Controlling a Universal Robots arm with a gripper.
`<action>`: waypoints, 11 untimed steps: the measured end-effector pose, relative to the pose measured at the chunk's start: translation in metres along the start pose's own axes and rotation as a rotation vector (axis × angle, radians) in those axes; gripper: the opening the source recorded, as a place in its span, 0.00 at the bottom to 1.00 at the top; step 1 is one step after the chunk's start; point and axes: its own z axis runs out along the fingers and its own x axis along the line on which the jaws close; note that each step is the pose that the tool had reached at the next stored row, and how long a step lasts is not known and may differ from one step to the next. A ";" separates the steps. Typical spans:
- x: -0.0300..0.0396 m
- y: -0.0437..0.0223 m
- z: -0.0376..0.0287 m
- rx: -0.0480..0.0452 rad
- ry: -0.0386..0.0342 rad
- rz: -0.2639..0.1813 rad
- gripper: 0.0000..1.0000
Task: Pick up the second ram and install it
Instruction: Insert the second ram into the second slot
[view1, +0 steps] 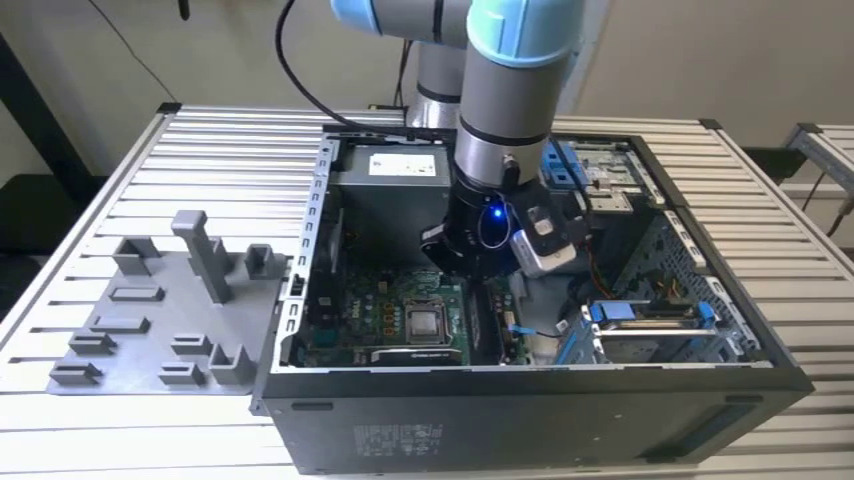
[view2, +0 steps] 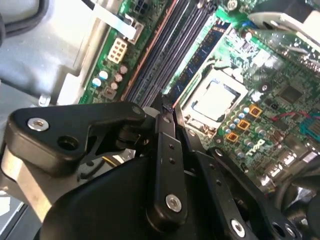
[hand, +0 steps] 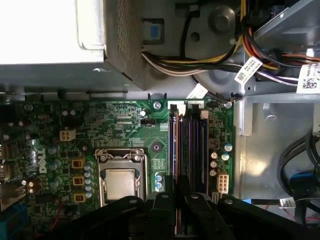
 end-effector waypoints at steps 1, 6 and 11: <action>-0.0007 -0.0008 0.0003 -0.0001 0.0022 -0.002 0.14; -0.0067 -0.0033 0.0024 0.0003 0.0164 -0.008 0.14; -0.0079 -0.0049 0.0067 0.0003 0.0186 -0.012 0.14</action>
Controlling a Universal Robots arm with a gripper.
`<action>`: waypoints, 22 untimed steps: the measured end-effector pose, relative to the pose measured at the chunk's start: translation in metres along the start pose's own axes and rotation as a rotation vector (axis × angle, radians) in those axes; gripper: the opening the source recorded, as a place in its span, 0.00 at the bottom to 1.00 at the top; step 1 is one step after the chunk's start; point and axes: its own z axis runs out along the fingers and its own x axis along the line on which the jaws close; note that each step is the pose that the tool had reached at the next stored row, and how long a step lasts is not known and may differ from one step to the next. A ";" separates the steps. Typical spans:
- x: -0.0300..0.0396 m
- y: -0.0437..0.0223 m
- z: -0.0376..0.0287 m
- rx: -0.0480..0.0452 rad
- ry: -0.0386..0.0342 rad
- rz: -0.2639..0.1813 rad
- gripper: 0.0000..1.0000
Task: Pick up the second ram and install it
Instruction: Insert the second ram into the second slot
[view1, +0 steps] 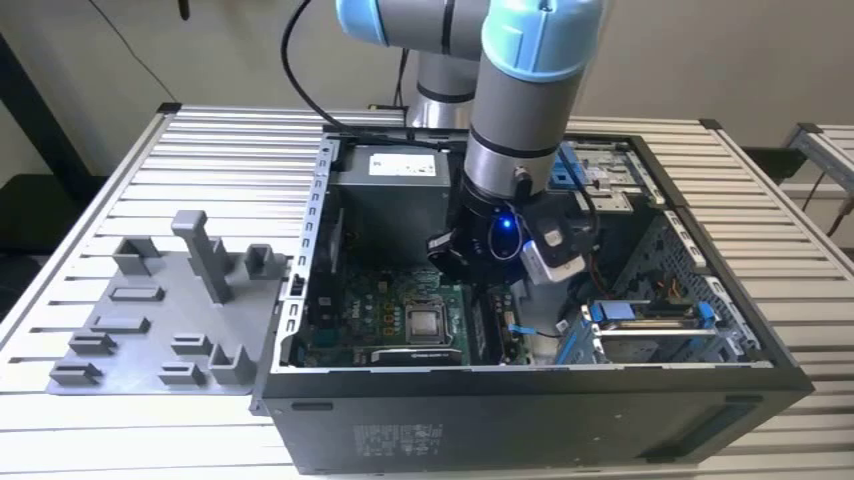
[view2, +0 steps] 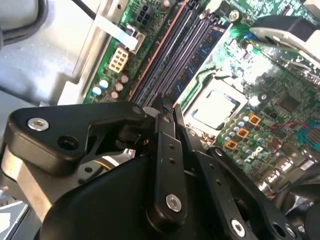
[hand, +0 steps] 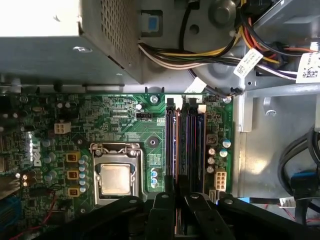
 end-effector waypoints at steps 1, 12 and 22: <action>0.0000 0.0000 0.0013 0.0000 0.0000 0.000 0.14; -0.0004 -0.0009 0.0026 0.0000 0.0000 0.000 0.14; -0.0030 -0.0029 0.0041 0.0001 0.0006 0.013 0.14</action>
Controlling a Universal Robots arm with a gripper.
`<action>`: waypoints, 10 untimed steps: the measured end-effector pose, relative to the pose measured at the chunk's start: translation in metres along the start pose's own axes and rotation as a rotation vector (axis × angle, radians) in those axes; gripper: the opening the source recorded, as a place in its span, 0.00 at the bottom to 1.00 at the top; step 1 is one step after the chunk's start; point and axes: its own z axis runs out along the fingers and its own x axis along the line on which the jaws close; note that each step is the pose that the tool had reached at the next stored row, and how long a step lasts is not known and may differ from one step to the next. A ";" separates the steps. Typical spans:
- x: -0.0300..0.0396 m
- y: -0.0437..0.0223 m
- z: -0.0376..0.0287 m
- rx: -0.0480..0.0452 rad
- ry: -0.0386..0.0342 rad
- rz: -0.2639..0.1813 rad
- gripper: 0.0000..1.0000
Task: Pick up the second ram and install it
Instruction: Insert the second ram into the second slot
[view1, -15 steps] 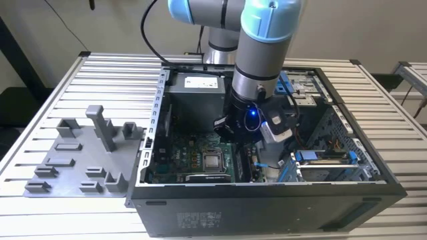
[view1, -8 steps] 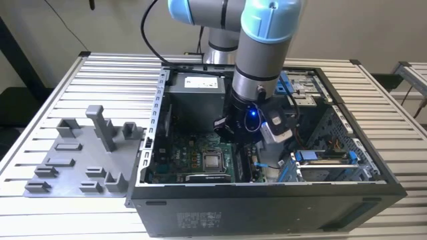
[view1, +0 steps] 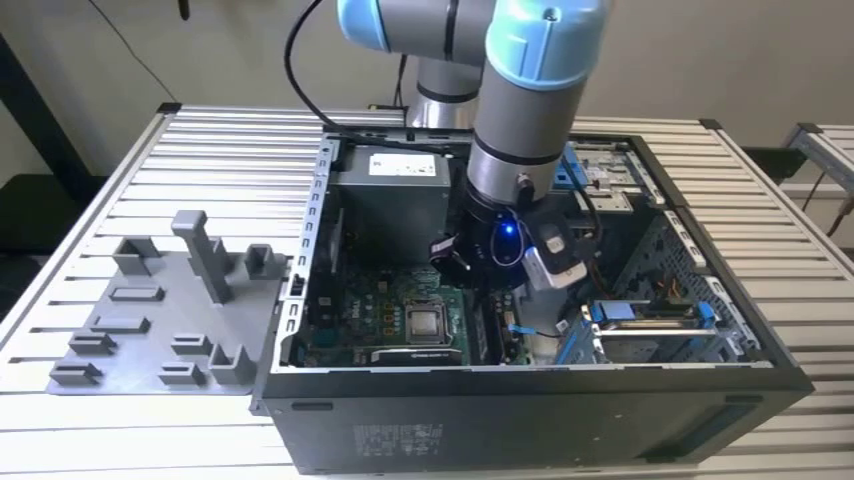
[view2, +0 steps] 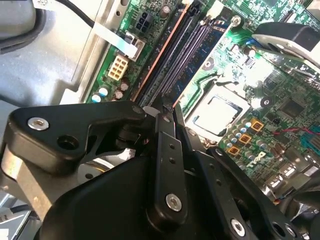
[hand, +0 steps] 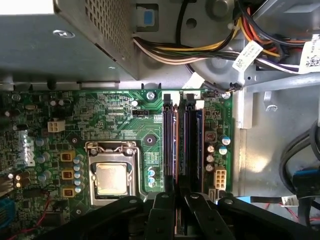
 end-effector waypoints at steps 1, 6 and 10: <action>-0.0002 0.0000 0.0004 -0.0003 -0.0001 0.001 0.14; -0.0009 0.0002 0.0033 -0.0002 0.0001 0.005 0.14; -0.0007 0.0014 0.0044 -0.0002 0.0001 0.006 0.14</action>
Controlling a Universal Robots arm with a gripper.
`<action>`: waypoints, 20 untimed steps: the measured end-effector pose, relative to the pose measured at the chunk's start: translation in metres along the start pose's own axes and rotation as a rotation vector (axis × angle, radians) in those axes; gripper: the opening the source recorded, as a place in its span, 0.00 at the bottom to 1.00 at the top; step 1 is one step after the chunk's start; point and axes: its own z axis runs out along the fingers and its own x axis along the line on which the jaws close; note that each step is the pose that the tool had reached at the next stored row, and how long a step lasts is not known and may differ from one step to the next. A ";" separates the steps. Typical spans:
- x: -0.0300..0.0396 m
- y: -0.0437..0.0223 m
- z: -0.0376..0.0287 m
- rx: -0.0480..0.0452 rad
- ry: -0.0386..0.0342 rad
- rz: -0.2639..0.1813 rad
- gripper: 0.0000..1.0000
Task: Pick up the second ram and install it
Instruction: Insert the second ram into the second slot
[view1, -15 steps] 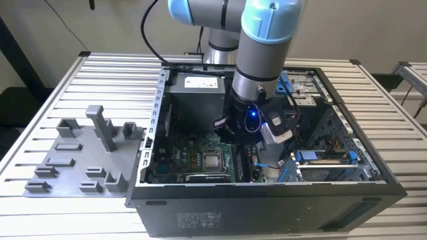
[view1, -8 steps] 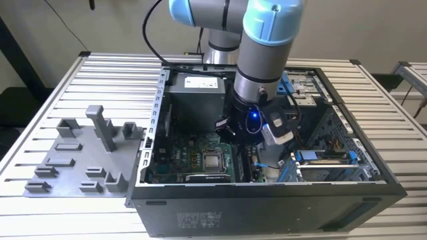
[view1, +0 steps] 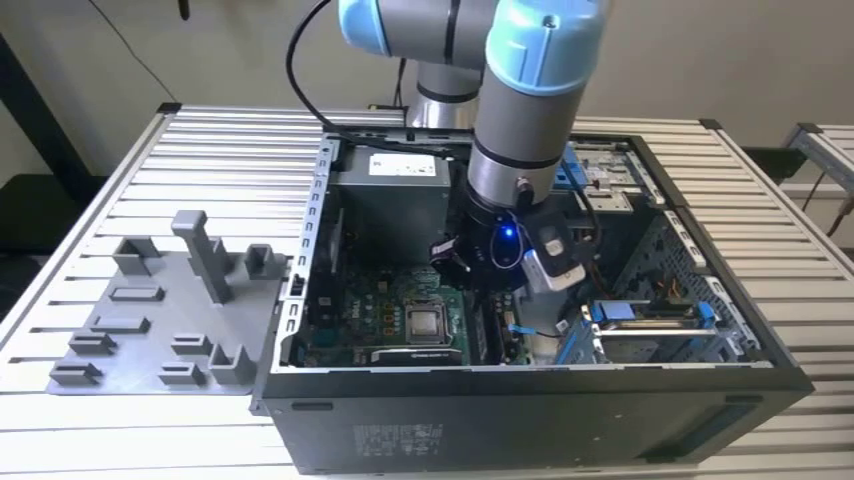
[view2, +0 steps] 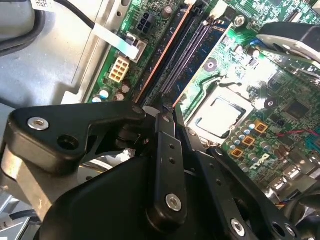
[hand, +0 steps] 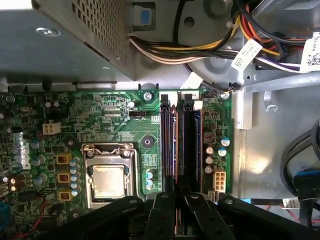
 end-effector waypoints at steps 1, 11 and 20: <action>0.0004 0.0004 0.0002 -0.0001 -0.0001 0.000 0.14; 0.0013 0.0011 0.0037 0.0010 0.0001 0.000 0.14; 0.0012 0.0016 0.0050 0.0001 -0.0001 0.000 0.14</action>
